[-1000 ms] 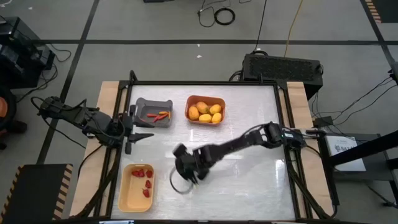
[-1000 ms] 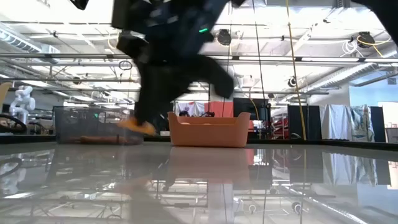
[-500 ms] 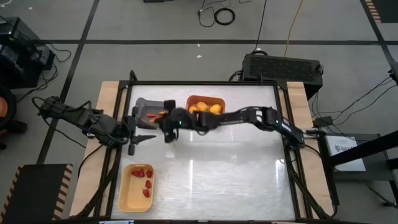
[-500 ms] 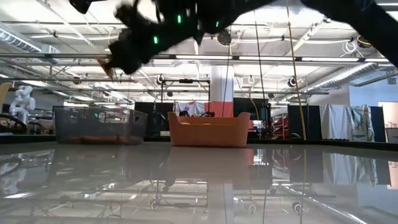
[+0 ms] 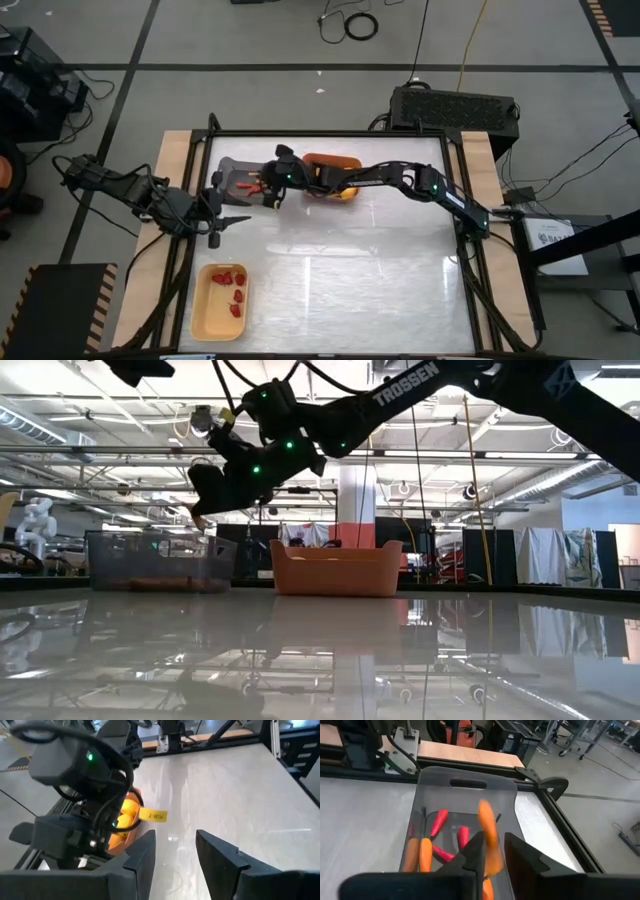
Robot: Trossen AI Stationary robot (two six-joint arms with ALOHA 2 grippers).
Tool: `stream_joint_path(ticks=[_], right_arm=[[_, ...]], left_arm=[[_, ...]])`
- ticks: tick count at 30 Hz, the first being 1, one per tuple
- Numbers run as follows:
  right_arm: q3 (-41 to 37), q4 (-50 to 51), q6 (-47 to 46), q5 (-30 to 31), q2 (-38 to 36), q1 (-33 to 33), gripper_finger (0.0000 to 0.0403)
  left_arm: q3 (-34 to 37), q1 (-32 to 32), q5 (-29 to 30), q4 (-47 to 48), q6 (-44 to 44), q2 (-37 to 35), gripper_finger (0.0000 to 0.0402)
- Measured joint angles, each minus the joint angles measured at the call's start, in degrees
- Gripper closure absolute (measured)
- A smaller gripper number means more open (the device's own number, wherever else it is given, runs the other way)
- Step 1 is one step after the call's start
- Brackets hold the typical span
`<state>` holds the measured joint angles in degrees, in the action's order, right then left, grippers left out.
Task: Sort produce into baskets
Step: Put the yellow chili pepper into the black bin, then return to Home Position
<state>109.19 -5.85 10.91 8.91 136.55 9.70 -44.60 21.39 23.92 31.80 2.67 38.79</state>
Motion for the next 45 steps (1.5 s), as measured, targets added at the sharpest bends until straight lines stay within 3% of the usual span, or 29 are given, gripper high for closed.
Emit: stream_joint_path(ticks=[8,15,25,30,33,39,45], right_arm=[[0.0,0.45,-4.7,-0.07,0.0,0.08,0.0275],[0.03,7.24,-6.15,-0.29,-4.65,-1.22,0.025],[0.02,41.7,-15.47,-3.33,-17.87,-4.7,0.0265],[0.02,54.24,-17.52,-2.63,-24.43,-9.18,0.0277],[0.02,59.93,-18.97,1.4,-28.68,-12.83,0.0285],[-0.24,71.58,-24.62,15.56,-36.33,-21.78,0.0307],[-11.26,72.51,-29.86,23.03,-48.02,-30.75,0.0327]], left_arm=[[0.0,0.0,0.0,0.77,1.47,-0.01,0.0252],[0.0,0.0,0.0,0.68,1.54,-0.01,0.0252],[0.0,0.0,0.13,-1.85,1.48,1.28,0.0252],[0.0,0.0,0.2,-5.4,1.51,3.57,0.0252],[0.0,0.0,0.15,-7.04,1.49,5.49,0.0252],[0.0,0.02,0.02,-9.44,1.52,9.1,0.0252],[0.0,0.26,-3.41,-11.12,3.43,11.28,0.0252]])
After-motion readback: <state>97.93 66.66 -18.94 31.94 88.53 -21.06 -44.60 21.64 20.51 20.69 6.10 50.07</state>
